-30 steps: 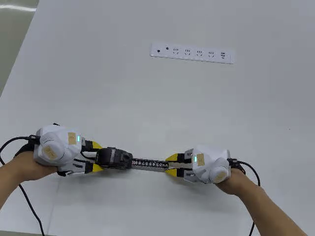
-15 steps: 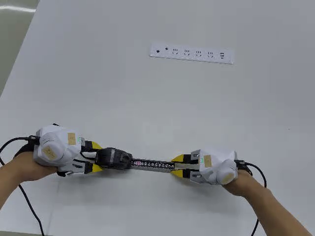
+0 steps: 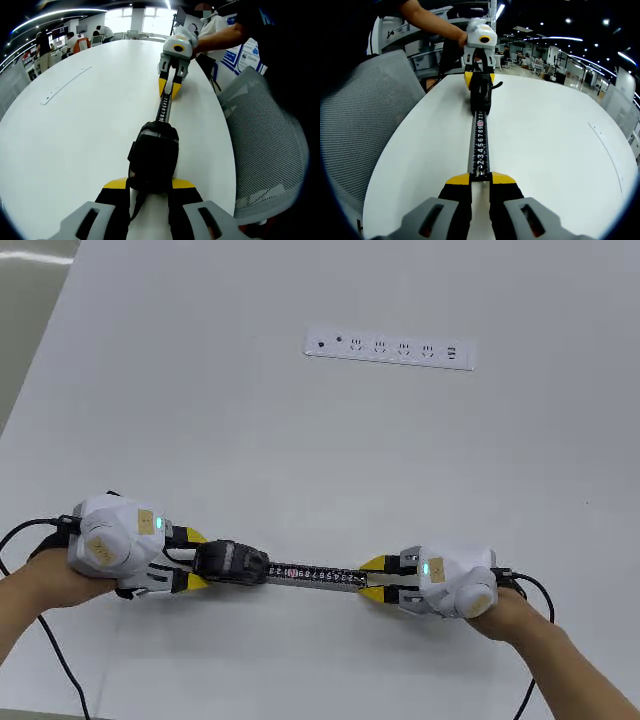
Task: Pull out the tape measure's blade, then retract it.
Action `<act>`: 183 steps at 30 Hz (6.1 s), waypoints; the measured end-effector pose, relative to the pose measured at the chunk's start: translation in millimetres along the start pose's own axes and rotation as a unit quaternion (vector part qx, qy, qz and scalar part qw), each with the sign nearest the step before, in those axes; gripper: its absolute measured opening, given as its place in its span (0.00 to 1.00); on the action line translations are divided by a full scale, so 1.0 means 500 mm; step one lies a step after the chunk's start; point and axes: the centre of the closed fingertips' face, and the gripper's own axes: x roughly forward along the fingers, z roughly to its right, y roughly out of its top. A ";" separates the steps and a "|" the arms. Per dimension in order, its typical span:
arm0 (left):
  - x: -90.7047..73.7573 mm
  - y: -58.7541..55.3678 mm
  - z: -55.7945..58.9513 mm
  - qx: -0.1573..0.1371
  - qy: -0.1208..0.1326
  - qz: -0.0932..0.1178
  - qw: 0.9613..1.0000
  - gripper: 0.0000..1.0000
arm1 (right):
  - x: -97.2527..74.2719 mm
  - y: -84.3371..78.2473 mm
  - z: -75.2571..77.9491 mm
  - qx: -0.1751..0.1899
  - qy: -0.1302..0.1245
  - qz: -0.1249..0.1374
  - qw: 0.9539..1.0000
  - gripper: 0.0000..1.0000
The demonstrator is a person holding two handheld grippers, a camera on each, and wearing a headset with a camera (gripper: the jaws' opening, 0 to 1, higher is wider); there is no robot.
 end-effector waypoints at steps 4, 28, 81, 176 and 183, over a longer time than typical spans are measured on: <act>0.000 0.001 0.000 0.000 0.000 -0.001 1.000 0.26 | -0.007 -0.007 -0.002 0.001 0.000 -0.002 1.000 0.10; 0.000 0.002 0.001 0.000 -0.002 -0.003 1.000 0.26 | -0.049 -0.046 -0.006 0.010 -0.005 -0.010 1.000 0.10; 0.004 0.002 0.004 0.008 -0.003 -0.012 1.000 0.27 | -0.146 -0.129 -0.008 0.026 -0.015 -0.053 0.998 0.11; -0.035 0.010 0.151 -0.247 0.205 0.165 0.932 1.00 | -0.216 -0.054 -0.132 0.248 -0.274 0.013 0.929 0.87; -0.053 0.033 0.152 -0.249 0.236 0.169 0.924 1.00 | -0.216 -0.036 -0.137 0.270 -0.285 0.019 0.919 0.96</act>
